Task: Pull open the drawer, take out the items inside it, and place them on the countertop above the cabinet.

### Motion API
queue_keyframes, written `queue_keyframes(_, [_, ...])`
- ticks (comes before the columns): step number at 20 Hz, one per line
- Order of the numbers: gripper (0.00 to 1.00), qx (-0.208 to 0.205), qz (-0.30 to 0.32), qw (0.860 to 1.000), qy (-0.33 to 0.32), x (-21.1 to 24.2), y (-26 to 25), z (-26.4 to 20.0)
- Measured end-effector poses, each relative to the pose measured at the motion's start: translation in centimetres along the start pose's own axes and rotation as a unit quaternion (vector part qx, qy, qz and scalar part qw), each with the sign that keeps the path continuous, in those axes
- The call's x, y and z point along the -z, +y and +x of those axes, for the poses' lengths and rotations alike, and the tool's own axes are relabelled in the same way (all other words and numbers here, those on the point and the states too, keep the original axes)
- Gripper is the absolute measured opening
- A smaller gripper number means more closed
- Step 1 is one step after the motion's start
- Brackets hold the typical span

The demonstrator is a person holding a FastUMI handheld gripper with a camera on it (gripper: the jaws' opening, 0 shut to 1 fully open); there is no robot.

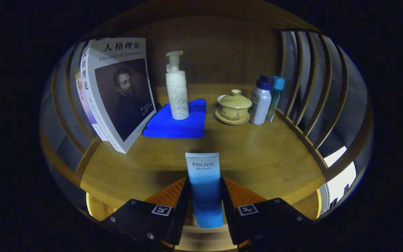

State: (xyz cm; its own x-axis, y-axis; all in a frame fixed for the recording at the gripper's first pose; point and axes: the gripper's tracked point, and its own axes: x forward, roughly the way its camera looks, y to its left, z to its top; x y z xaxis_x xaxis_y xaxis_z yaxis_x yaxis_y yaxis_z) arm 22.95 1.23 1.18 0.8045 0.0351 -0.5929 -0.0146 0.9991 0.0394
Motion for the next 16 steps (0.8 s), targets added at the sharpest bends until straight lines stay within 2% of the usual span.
queue_keyframes(3, [0.58,0.002,0.007,1.0,-0.016,-0.1,0.0,-0.9])
queue_keyframes(6, [0.89,-0.01,0.018,0.997,-0.068,-1.6,0.2,-3.0])
queue_keyframes(7, [0.94,-0.01,0.015,0.996,-0.087,-2.0,0.1,-4.1])
queue_keyframes(14, [0.94,-0.014,-0.013,0.981,-0.194,-2.7,2.0,-12.7])
queue_keyframes(16, [0.94,0.0,-0.035,0.975,-0.221,-2.1,2.0,-14.8])
